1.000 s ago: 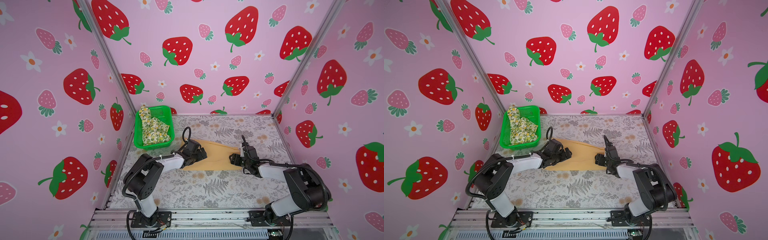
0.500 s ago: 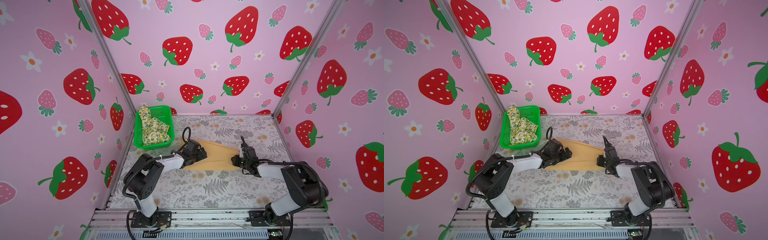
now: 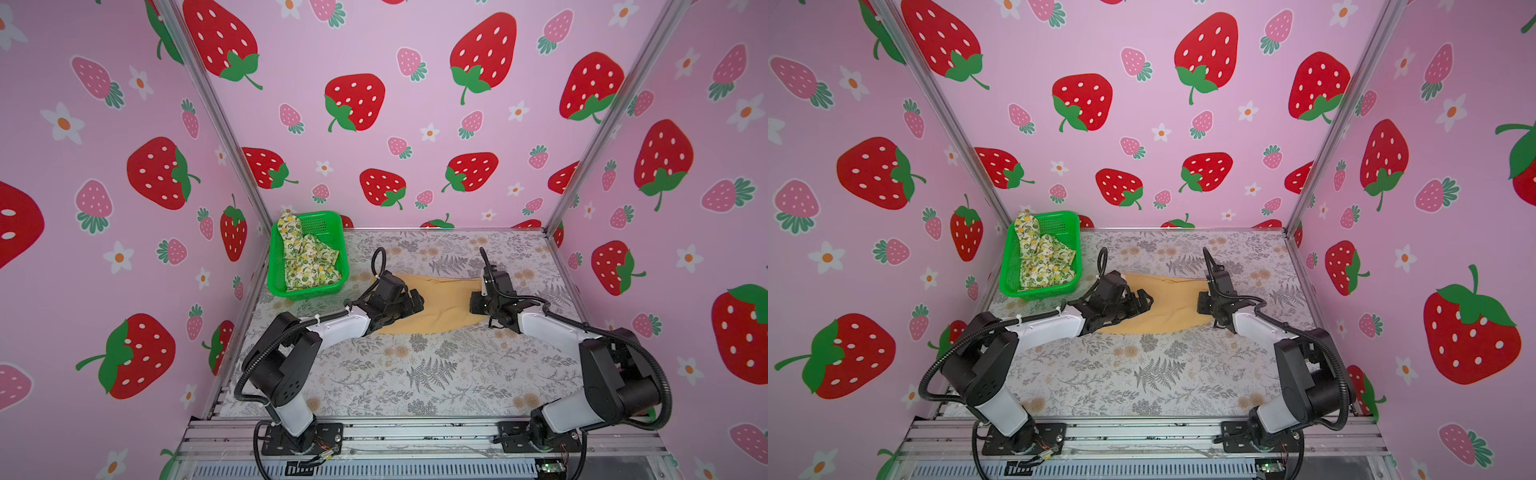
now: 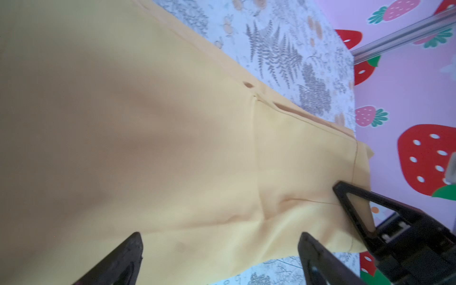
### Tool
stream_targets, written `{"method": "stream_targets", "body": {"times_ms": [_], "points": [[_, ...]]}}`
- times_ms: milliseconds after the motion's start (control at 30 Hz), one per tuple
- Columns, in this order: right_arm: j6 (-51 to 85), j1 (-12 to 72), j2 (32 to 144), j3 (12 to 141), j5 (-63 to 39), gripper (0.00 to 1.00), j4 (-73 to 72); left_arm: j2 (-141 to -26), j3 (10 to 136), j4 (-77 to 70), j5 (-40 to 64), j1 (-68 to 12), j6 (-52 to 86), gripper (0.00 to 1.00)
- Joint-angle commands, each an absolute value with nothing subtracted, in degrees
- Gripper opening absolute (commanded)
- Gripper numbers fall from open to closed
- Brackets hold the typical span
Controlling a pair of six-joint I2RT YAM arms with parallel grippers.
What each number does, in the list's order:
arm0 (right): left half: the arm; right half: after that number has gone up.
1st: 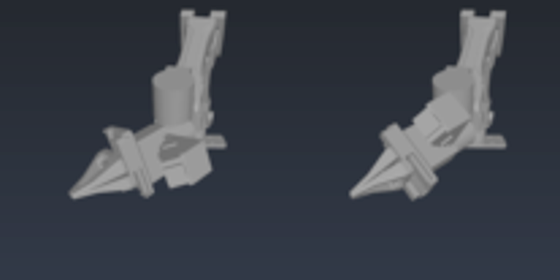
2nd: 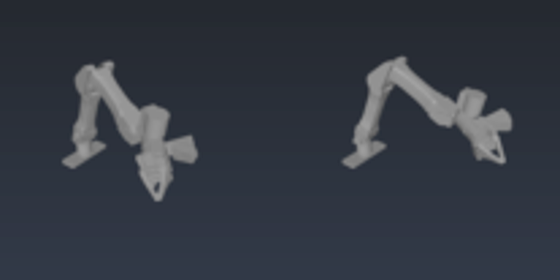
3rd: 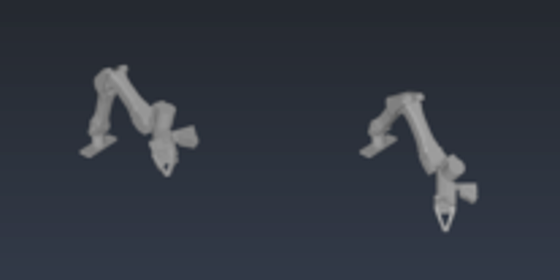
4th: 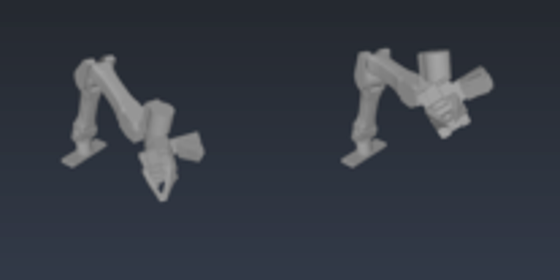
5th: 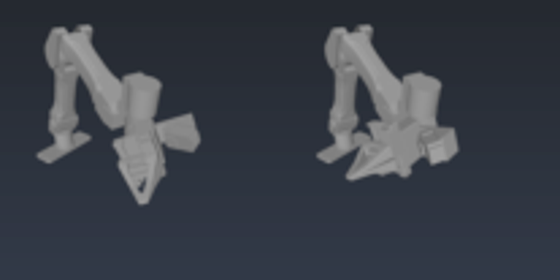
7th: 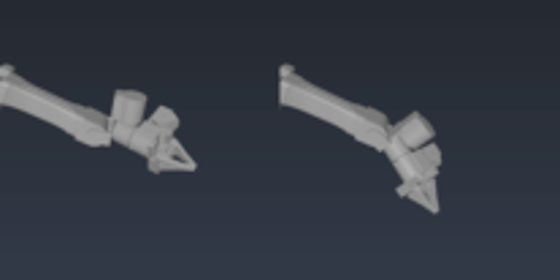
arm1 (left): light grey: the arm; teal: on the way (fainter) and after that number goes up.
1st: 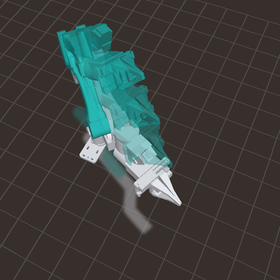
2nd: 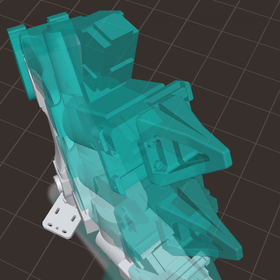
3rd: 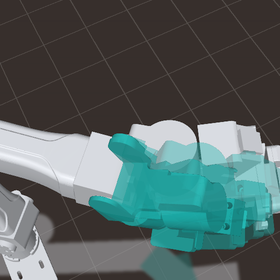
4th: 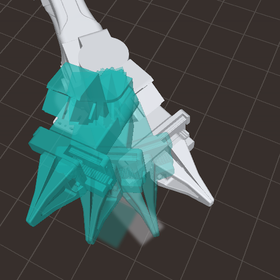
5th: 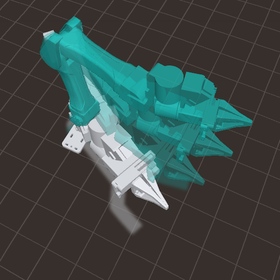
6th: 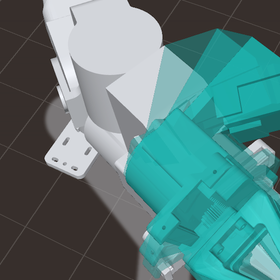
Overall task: Fold and stack skirts
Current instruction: Fold the skirt at the center of the table.
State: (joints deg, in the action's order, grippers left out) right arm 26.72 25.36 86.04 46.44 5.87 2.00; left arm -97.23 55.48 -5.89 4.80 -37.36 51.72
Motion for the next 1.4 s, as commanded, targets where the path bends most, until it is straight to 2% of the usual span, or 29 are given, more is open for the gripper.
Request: {"method": "stream_targets", "body": {"times_ms": [0,367,667,1367], "points": [[22.6,25.1,84.2,49.9,11.4,0.02,9.4,-98.8,59.3,-10.3,6.6,-39.2,54.3,0.99],[20.3,25.1,81.8,54.2,11.7,0.03,14.8,-111.6,65.9,-27.5,13.0,-45.6,66.1,0.99],[20.9,24.6,82.2,52.5,10.8,0.04,13.7,-115.7,67.7,-31.7,14.4,-48.8,70.0,0.99],[25.5,22.2,84.0,54.1,-2.1,0.05,11.7,-119.9,64.7,-34.1,14.9,-50.7,71.8,0.99]]}}
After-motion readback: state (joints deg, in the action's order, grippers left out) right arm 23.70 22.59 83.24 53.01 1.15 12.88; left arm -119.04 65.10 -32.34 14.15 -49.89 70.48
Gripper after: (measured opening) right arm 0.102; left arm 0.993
